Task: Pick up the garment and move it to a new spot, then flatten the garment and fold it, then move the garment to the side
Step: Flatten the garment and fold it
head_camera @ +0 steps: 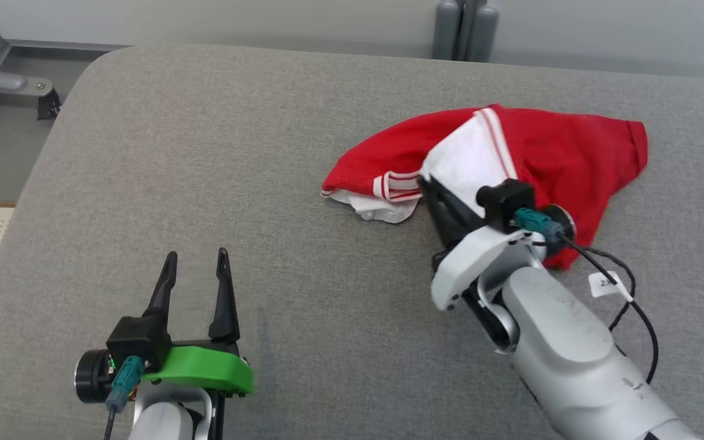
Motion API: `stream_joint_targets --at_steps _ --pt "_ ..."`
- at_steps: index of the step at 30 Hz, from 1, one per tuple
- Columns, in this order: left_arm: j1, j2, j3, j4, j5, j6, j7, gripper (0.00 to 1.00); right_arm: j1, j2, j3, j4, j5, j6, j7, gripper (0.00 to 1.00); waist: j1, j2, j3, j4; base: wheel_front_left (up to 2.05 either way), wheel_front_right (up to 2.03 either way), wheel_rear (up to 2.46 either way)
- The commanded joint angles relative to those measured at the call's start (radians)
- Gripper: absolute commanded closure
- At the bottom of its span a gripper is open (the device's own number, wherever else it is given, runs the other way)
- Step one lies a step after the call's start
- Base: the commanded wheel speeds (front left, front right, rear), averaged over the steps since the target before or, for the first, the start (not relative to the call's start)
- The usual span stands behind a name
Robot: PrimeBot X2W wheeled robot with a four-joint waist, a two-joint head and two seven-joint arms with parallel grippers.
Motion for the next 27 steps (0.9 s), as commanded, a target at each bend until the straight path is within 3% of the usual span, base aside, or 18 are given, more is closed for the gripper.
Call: stream_joint_targets --at_steps 1,13,21,22,23,24,27 --pt "0.014 0.002 0.009 -0.008 0.003 0.007 0.0 0.0 0.016 -0.008 0.034 -0.038 0.023 0.0 0.016 1.0 0.0 0.0 -0.007 0.025 0.0 0.0 0.0" --pt "0.024 0.002 0.097 -0.07 -0.005 0.024 0.0 0.0 0.038 -0.005 0.397 -0.267 0.213 0.0 0.118 1.0 0.0 0.0 0.006 0.139 0.0 0.0 0.0" --pt "0.032 0.002 0.11 -0.081 -0.002 0.017 0.0 0.0 0.017 -0.005 0.553 -0.264 0.28 0.0 0.148 1.0 0.0 0.0 0.003 0.182 0.0 0.0 0.0" --pt "0.033 0.002 0.107 -0.081 -0.006 0.019 0.0 0.0 0.018 -0.005 0.564 -0.257 0.286 0.0 0.146 0.7 0.0 0.0 0.003 0.183 0.0 0.0 0.0" --pt "0.035 0.002 0.104 -0.082 -0.011 0.021 0.0 0.0 0.02 -0.005 0.569 -0.253 0.29 0.0 0.14 0.5 0.0 0.0 0.003 0.182 0.0 0.0 0.0" --pt "0.035 0.002 0.1 -0.082 -0.014 0.023 0.0 0.0 0.021 -0.005 0.578 -0.248 0.295 0.0 0.134 0.0 0.0 0.0 0.003 0.177 0.0 0.0 0.0" --pt "0.037 0.002 0.092 -0.084 -0.017 0.024 0.0 0.0 0.022 -0.005 0.579 -0.237 0.303 0.0 0.118 0.0 0.0 0.0 0.0 0.154 0.0 0.0 0.0"
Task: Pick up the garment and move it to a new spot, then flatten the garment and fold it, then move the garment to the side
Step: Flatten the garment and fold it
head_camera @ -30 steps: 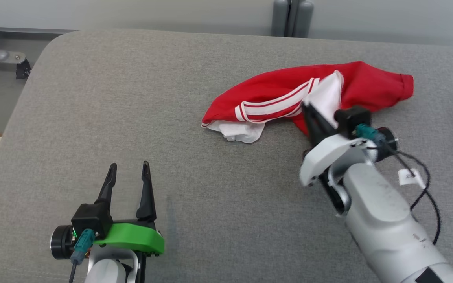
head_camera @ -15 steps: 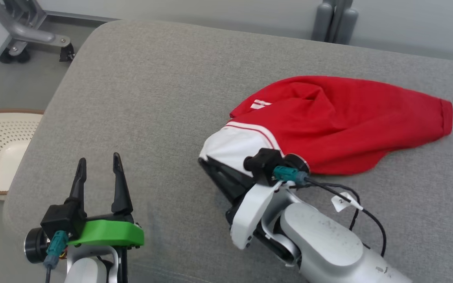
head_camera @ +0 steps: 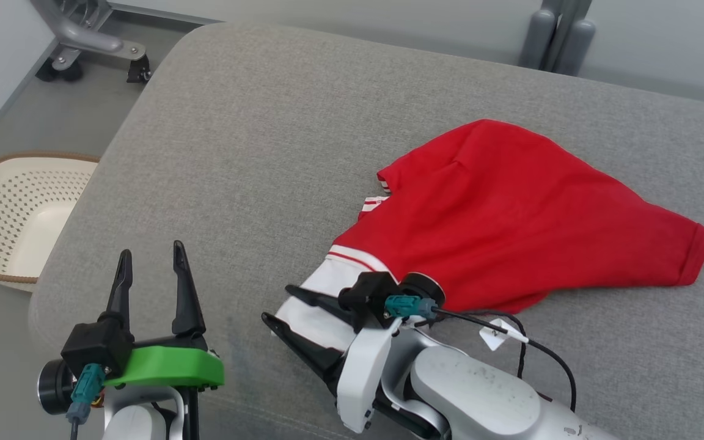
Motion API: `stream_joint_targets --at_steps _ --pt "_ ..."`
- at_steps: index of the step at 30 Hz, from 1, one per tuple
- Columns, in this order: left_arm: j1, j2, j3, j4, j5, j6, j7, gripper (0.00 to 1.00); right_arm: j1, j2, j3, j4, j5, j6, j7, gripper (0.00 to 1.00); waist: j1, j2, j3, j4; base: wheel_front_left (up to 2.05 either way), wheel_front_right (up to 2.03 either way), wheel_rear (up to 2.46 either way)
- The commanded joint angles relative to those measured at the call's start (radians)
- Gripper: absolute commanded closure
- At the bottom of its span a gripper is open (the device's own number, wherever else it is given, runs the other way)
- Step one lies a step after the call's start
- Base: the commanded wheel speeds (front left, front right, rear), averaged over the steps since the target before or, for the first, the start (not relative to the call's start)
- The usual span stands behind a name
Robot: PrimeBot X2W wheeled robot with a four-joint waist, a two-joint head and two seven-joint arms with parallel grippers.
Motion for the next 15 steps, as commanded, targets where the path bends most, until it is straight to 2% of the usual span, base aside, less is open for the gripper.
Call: stream_joint_targets --at_steps 1,4,8,15 --pt "0.007 0.002 -0.004 -0.002 -0.005 0.002 0.0 0.0 0.003 -0.004 -0.009 0.004 0.008 0.0 -0.016 0.0 0.0 0.0 -0.006 -0.026 0.0 0.0 0.0" --pt "0.008 0.002 -0.009 -0.002 -0.001 0.003 0.0 0.0 0.002 -0.003 -0.045 0.002 0.009 0.0 -0.048 0.0 0.0 0.0 -0.016 -0.063 0.0 0.0 0.0" --pt "0.011 0.002 -0.014 0.001 0.011 0.0 0.0 0.0 0.01 -0.004 -0.142 -0.005 -0.013 0.0 -0.096 0.0 0.0 0.0 -0.034 -0.121 0.0 0.0 0.0" --pt "0.022 0.002 -0.034 0.007 0.016 -0.007 0.0 0.0 0.093 -0.004 -0.483 0.047 -0.19 0.0 -0.131 0.0 0.0 0.0 -0.055 -0.213 0.0 0.0 0.0"
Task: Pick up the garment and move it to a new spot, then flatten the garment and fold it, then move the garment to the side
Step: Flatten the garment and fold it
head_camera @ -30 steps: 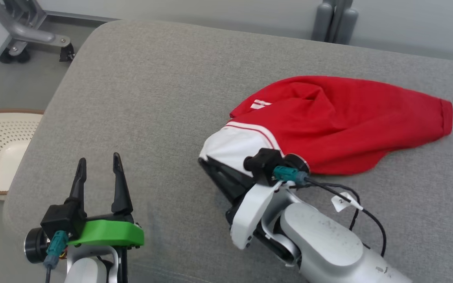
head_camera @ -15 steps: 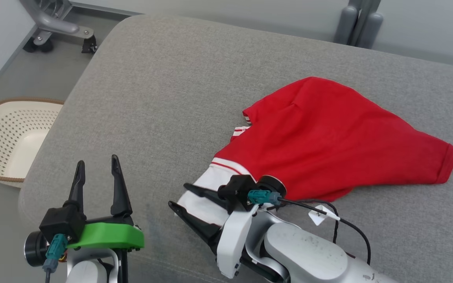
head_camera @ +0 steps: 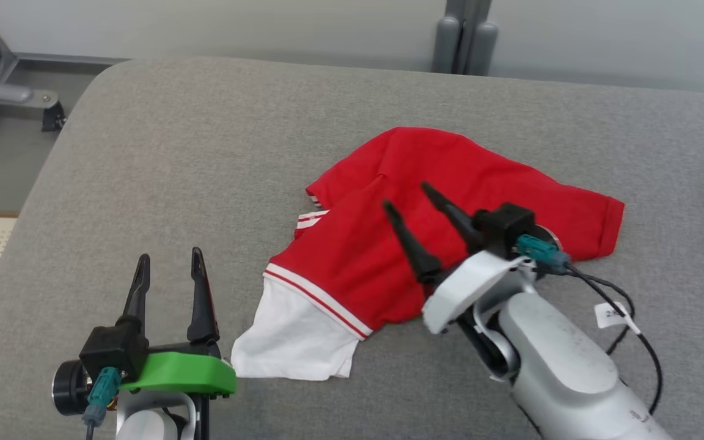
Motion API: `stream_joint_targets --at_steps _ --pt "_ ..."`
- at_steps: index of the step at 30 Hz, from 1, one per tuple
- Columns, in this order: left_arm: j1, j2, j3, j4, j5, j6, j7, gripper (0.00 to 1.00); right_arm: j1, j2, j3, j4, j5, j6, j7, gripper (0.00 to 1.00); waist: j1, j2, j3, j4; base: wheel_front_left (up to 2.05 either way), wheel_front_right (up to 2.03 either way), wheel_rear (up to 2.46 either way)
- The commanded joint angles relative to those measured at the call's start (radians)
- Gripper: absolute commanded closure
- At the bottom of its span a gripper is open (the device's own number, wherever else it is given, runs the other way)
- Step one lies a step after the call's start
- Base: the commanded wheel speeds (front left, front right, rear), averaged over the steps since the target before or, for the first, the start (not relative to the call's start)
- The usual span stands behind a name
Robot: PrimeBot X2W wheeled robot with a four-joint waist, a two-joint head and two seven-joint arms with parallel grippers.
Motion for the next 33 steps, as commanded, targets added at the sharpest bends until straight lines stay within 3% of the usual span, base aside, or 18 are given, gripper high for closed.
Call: stream_joint_targets --at_steps 1,7,12,20,26,27,29,31,33 --pt "0.014 0.002 -0.004 0.002 0.003 -0.003 0.0 0.0 0.041 -0.011 -0.071 0.009 -0.051 0.0 -0.001 0.0 0.0 0.0 -0.021 -0.061 0.0 0.0 0.0" --pt "0.009 0.002 -0.019 0.001 -0.003 0.003 0.0 0.0 0.129 -0.048 -0.378 0.009 -0.272 0.0 0.061 0.0 0.0 0.0 -0.007 -0.096 0.0 0.0 0.0" --pt "-0.005 0.002 -0.028 0.003 -0.006 0.001 0.0 0.0 0.155 -0.049 -0.543 0.007 -0.394 0.0 0.126 0.0 0.0 0.0 0.009 -0.101 0.0 0.0 0.0" --pt "-0.031 0.002 -0.046 0.012 -0.007 -0.005 0.0 0.0 0.091 -0.057 -0.688 0.141 -0.48 0.0 0.18 0.0 0.0 0.0 0.038 -0.061 0.0 0.0 0.0" --pt "-0.032 0.002 -0.045 0.019 -0.005 -0.006 0.0 0.0 0.024 -0.063 -0.733 0.289 -0.46 0.0 0.198 0.0 0.0 0.0 0.047 -0.028 0.0 0.0 0.0" --pt "-0.032 0.002 -0.045 0.021 -0.005 -0.007 0.0 0.0 0.014 -0.06 -0.736 0.313 -0.438 0.0 0.202 0.51 0.0 0.0 0.046 -0.024 0.0 0.0 0.0" --pt "-0.029 0.002 -0.045 0.022 -0.005 -0.006 0.0 0.0 -0.002 -0.058 -0.731 0.343 -0.402 0.0 0.196 0.7 0.0 0.0 0.042 -0.02 0.0 0.0 0.0" --pt "-0.021 0.002 -0.042 0.024 -0.004 -0.003 0.0 0.0 -0.016 -0.067 -0.711 0.355 -0.364 0.0 0.171 1.0 0.0 0.0 0.033 -0.021 0.0 0.0 0.0" --pt "-0.011 0.002 -0.038 0.025 -0.001 0.0 0.0 0.0 -0.02 -0.079 -0.688 0.346 -0.334 0.0 0.139 1.0 0.0 0.0 0.022 -0.028 0.0 0.0 0.0"
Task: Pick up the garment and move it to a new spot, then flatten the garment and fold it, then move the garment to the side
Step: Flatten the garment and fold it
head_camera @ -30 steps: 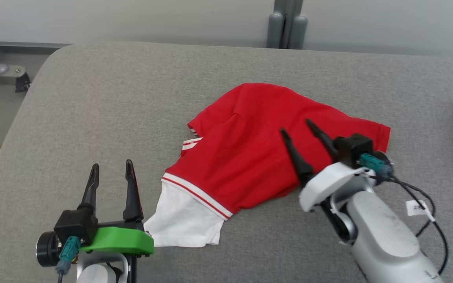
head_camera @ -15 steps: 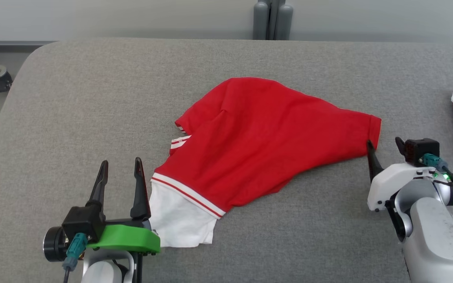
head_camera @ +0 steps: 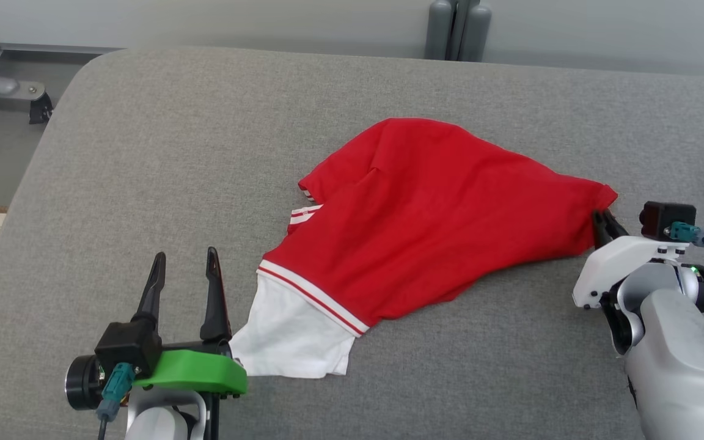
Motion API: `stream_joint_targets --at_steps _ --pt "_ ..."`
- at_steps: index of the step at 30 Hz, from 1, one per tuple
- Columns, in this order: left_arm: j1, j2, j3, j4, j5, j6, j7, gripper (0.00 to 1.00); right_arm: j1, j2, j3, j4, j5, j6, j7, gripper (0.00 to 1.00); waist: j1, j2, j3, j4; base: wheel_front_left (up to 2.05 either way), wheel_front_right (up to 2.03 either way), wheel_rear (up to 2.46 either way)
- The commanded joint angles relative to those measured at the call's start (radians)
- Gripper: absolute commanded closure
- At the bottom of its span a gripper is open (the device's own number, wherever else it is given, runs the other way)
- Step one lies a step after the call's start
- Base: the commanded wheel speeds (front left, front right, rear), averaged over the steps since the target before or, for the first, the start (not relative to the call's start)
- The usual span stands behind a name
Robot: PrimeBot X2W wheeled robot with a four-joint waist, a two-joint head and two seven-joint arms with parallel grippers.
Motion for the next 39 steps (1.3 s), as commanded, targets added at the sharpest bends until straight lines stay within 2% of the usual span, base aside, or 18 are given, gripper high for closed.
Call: stream_joint_targets --at_steps 1,6,10,14,17,21,23,26,30,34,35,36,37,39 --pt "0.007 0.002 0.003 0.002 0.003 0.0 0.0 0.0 -0.007 -0.015 0.015 -0.012 0.016 0.0 -0.021 1.0 0.0 0.0 -0.016 -0.011 0.0 0.0 0.0" --pt "0.027 0.002 0.01 0.008 0.006 -0.006 0.0 0.0 0.011 -0.032 0.098 -0.137 0.071 0.0 -0.078 1.0 0.0 0.0 -0.053 -0.043 0.0 0.0 0.0" --pt "0.042 0.002 0.012 0.004 0.008 -0.003 0.0 0.0 0.052 -0.049 0.153 -0.332 0.122 0.0 -0.062 1.0 0.0 0.0 -0.075 -0.07 0.0 0.0 0.0" --pt "0.043 0.002 0.013 0.002 0.008 -0.008 0.0 0.0 0.094 -0.071 0.173 -0.58 0.137 0.0 -0.002 1.0 0.0 0.0 -0.078 -0.08 0.0 0.0 0.0" --pt "0.031 0.002 -0.001 -0.006 -0.001 -0.009 0.0 0.0 0.11 -0.06 0.165 -0.776 0.141 0.0 0.065 1.0 0.0 0.0 -0.068 -0.067 0.0 0.0 0.0" --pt "0.015 0.003 -0.012 -0.019 -0.013 -0.002 0.0 0.0 0.115 -0.054 0.147 -0.932 0.14 0.0 0.176 1.0 0.0 0.0 -0.044 -0.031 0.0 0.0 0.0" --pt "0.003 0.002 -0.018 -0.022 -0.02 0.0 0.0 0.0 0.094 -0.068 0.132 -0.933 0.131 0.0 0.222 1.0 0.0 0.0 -0.027 -0.007 0.0 0.0 0.0" --pt "-0.011 0.002 -0.029 -0.024 -0.028 0.002 0.0 0.0 0.046 -0.111 0.107 -0.837 0.095 0.0 0.266 1.0 0.0 0.0 0.003 0.033 0.0 0.0 0.0" --pt "-0.035 0.002 -0.044 -0.027 -0.042 0.005 0.0 0.0 -0.032 -0.147 0.079 -0.624 0.047 0.0 0.263 1.0 0.0 0.0 0.042 0.082 0.0 0.0 0.0" --pt "-0.051 0.002 -0.059 -0.029 -0.05 0.01 0.0 0.0 -0.127 -0.177 0.033 -0.416 -0.015 0.0 0.19 1.0 0.0 0.0 0.076 0.12 0.0 0.0 0.0" --pt "-0.057 0.002 -0.063 -0.028 -0.053 0.008 0.0 0.0 -0.151 -0.182 0.01 -0.363 -0.037 0.0 0.162 0.82 0.0 0.0 0.084 0.13 0.0 0.0 0.0" --pt "-0.061 0.002 -0.065 -0.028 -0.053 0.008 0.0 0.0 -0.17 -0.178 -0.004 -0.324 -0.057 0.0 0.138 0.36 0.0 0.0 0.09 0.134 0.0 0.0 0.0" --pt "-0.064 0.002 -0.067 -0.028 -0.054 0.008 0.0 0.0 -0.19 -0.169 -0.018 -0.289 -0.073 0.0 0.118 0.0 0.0 0.0 0.095 0.138 0.0 0.0 0.0" --pt "-0.067 0.002 -0.068 -0.026 -0.056 0.011 0.0 0.0 -0.236 -0.151 -0.042 -0.205 -0.107 0.0 0.076 0.0 0.0 0.0 0.102 0.14 0.0 0.0 0.0"
